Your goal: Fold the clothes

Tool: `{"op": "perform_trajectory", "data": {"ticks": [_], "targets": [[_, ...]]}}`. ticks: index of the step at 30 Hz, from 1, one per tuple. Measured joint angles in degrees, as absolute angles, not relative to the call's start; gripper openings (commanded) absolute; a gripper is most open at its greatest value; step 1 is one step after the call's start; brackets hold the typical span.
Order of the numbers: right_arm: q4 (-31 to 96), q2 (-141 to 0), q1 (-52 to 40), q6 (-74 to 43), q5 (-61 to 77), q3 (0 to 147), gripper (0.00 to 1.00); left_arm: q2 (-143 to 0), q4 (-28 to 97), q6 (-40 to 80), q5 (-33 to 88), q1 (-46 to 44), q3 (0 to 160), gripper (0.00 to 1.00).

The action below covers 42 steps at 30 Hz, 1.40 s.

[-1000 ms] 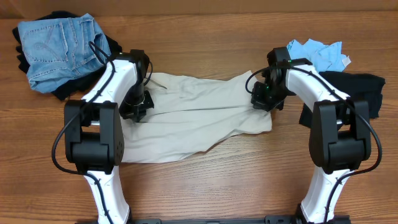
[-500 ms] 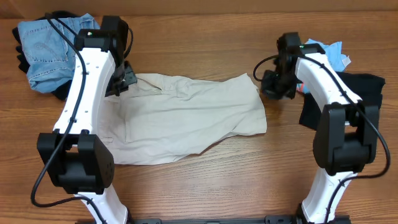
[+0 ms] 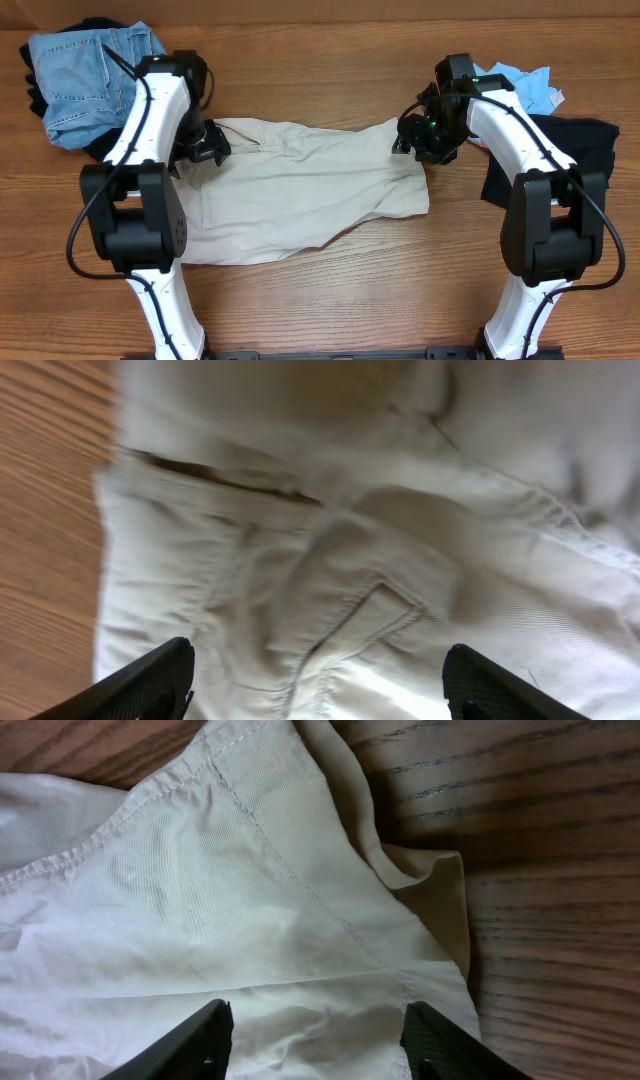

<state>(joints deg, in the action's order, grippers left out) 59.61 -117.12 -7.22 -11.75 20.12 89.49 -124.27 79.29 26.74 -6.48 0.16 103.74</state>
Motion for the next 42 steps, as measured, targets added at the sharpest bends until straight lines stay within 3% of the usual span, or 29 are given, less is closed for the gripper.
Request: {"op": "perform_trajectory", "data": {"ticks": [3, 4, 10, 17, 18, 19, 21, 22, 23, 30, 36, 42], "targets": [[60.1, -117.1, -7.2, -11.7, 20.1, 89.5, 0.63, -119.3, 77.0, 25.4, -6.5, 2.2, 103.7, 1.0], [60.3, -117.1, -7.2, -11.5, 20.1, 89.5, 0.64, -116.3, 75.0, 23.1, -5.3, 3.6, 103.7, 1.0], [60.3, -117.1, -7.2, -10.7, 20.2, 89.4, 0.64, -114.9, 67.6, 11.7, 4.4, 10.7, 103.5, 0.99], [60.9, -117.1, -7.2, -10.5, 20.1, 89.4, 0.65, -124.5, 64.9, 6.9, 9.5, 10.6, 103.5, 0.93], [60.9, -117.1, -7.2, -10.5, 20.1, 89.4, 0.65, -125.2, 64.9, 6.8, 9.6, 10.6, 103.4, 0.9], [60.8, -117.1, -7.2, -10.5, 20.1, 89.4, 0.65, -126.3, 64.7, 6.2, 10.1, 10.6, 103.4, 0.79], [60.8, -117.1, -7.2, -10.5, 20.2, 89.4, 0.65, -127.2, 64.6, 5.4, 10.6, 10.6, 103.4, 0.43], [60.6, -117.1, -7.2, -10.5, 20.1, 89.4, 0.65, -127.2, 64.6, 5.3, 10.8, 10.6, 103.4, 0.2], [60.6, -117.1, -7.2, -10.5, 20.1, 89.4, 0.65, -127.2, 64.8, 5.3, 11.0, 10.6, 103.4, 0.04], [59.9, -117.1, -7.2, -10.5, 20.1, 89.4, 0.64, -125.9, 72.3, 6.7, 13.6, 10.6, 103.4, 0.04], [58.6, -117.1, -7.2, -12.9, 18.3, 89.4, 0.65, -105.8, 82.2, 12.6, 13.0, 10.6, 103.3, 0.04], [58.2, -117.1, -7.2, -13.5, 17.7, 89.4, 0.65, -100.0, 92.0, 15.0, 11.3, 10.6, 103.3, 0.04]]}}
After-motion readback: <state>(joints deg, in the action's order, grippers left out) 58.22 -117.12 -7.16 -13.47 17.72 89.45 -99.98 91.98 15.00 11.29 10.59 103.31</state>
